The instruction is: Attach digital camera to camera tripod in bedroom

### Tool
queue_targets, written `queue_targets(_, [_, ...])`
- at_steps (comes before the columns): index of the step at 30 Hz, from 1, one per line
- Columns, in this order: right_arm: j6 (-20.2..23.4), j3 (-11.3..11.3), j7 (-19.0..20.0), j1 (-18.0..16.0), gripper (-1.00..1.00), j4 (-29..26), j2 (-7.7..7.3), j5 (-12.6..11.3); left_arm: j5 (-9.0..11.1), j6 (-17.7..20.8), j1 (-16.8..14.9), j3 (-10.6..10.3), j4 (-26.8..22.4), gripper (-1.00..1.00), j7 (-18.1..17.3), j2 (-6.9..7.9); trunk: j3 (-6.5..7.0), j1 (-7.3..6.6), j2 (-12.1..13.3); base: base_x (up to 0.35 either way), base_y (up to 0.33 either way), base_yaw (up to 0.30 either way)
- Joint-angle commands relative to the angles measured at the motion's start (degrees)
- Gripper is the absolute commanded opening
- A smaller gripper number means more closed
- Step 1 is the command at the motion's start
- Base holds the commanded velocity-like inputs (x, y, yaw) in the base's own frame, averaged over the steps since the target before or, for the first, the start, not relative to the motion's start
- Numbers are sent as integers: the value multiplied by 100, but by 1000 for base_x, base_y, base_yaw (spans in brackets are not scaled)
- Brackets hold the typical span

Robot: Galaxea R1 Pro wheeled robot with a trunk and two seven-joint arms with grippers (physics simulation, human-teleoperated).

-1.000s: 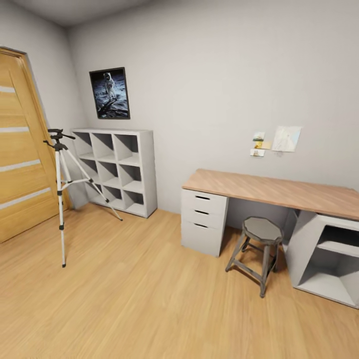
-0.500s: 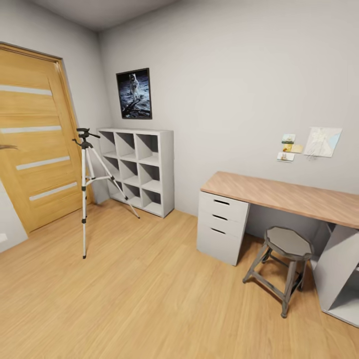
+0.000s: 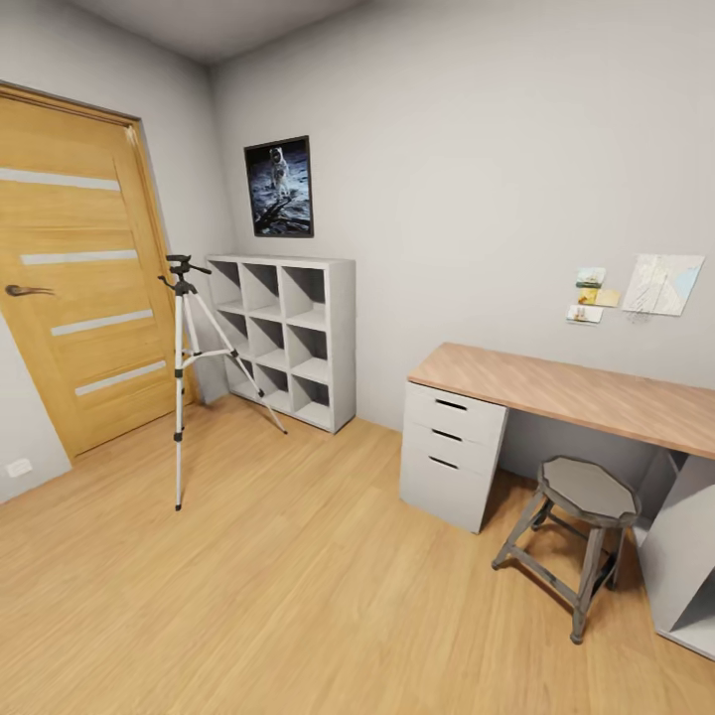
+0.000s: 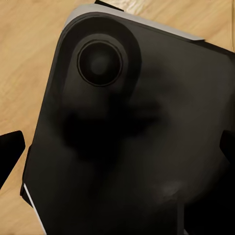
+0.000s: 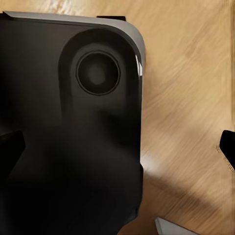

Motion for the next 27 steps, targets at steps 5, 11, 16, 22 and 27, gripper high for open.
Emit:
queue_targets(5, [-14, 14, -4, -1, 100, 2, -1, 7, 7, -11, -2, -2, -6, 100, 4, -1, -4, 1, -2, 114, -197, 4])
queue_targets(11, [-11, 18, -4, -1, 100, 1, 0, 8, -10, -11, 1, -5, -6, 100, 4, -1, -4, 1, -2, 141, -236, 1])
queue_targets(16, [0, 19, -4, 0, 100, 0, -7, 9, -20, -11, 2, -9, -6, 100, 4, -3, -4, 1, -2, 149, -247, 0])
queue_targets(22, [2, 19, -4, 1, 100, 0, -9, 9, -25, -11, 2, -15, -6, 100, 4, -9, -4, 1, -2, 149, -246, 0])
queue_targets(27, [-15, 19, -4, -1, 100, 0, -12, 9, -23, -11, 1, -21, -6, 100, 4, -4, -4, 1, -2, 74, -123, 0])
